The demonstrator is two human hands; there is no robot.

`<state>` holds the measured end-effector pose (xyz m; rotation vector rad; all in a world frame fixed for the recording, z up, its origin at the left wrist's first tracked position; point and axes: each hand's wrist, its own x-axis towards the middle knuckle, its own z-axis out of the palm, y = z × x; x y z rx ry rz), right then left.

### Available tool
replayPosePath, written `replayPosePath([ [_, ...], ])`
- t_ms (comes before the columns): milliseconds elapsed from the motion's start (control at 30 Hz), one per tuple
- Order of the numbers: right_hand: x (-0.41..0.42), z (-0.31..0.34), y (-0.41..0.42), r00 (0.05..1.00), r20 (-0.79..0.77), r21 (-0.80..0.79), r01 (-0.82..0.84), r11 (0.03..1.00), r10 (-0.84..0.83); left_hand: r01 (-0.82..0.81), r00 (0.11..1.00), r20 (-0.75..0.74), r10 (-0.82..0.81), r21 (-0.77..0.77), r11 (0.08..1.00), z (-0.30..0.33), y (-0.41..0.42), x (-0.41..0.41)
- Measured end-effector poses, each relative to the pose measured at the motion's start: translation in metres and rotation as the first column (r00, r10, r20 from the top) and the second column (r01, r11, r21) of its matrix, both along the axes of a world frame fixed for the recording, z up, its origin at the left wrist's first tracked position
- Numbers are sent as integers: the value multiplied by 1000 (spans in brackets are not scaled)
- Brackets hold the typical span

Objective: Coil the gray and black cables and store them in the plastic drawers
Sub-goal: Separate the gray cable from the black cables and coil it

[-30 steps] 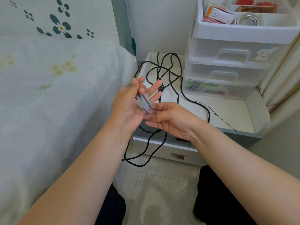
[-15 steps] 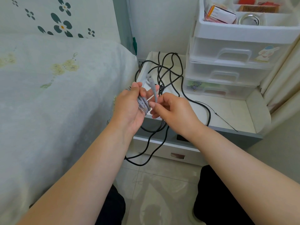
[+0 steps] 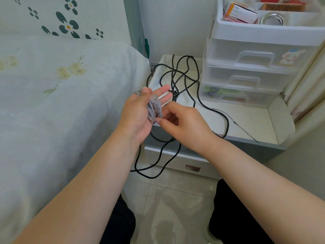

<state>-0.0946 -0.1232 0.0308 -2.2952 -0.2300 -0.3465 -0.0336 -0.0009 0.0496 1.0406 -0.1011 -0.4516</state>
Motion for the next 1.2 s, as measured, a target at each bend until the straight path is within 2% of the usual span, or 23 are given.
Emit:
replayPosePath([
  [67, -1, -1, 2, 1000, 19, -56, -18, 998, 19, 13, 1000, 15, -14, 46, 999, -2, -1, 0],
  [133, -2, 2, 1, 999, -21, -58, -51, 997, 50, 1, 999, 47, -8, 158, 987, -6, -3, -1],
  [267, -3, 11, -3, 979, -168, 87, -103, 991, 116, 36, 998, 36, -52, 359, 933, -9, -7, -7],
  [400, 2, 18, -15, 990, -128, -118, 36, 992, -52, 196, 980, -55, -189, 370, 908, -1, -5, -13],
  [467, 3, 22, -23, 985, -173, -49, -16, 999, 8, 343, 939, -103, -329, 378, 860, 1, -5, -17],
  [533, 0, 26, -28, 949, -291, 36, -119, 992, 124, 444, 891, -125, -437, 441, 780, 2, -6, -21],
  [600, -3, 28, -29, 879, -422, 113, -192, 975, 222, 483, 860, -108, -499, 491, 725, 3, -8, -23],
  [667, -7, 30, -27, 838, -473, 177, -213, 961, 273, 503, 840, -91, -535, 497, 707, 4, -10, -24],
  [833, -14, 32, -26, 875, -443, -58, -246, 968, 196, 540, 827, -134, -546, 457, 706, 2, -11, -23],
  [933, -15, 32, -30, 878, -445, -43, -215, 976, 174, 554, 826, -172, -537, 420, 719, 3, -12, -23],
  [1033, -16, 27, -31, 936, -329, -45, -151, 988, 128, 528, 849, -203, -488, 354, 772, 3, -13, -23],
  [1133, -18, 22, -28, 970, -241, 1, -22, 1000, 22, 424, 905, -208, -372, 339, 840, 3, -17, -24],
  [1200, -18, 18, -26, 974, -213, 70, 91, 993, -75, 369, 928, -201, -315, 370, 852, 3, -24, -26],
])
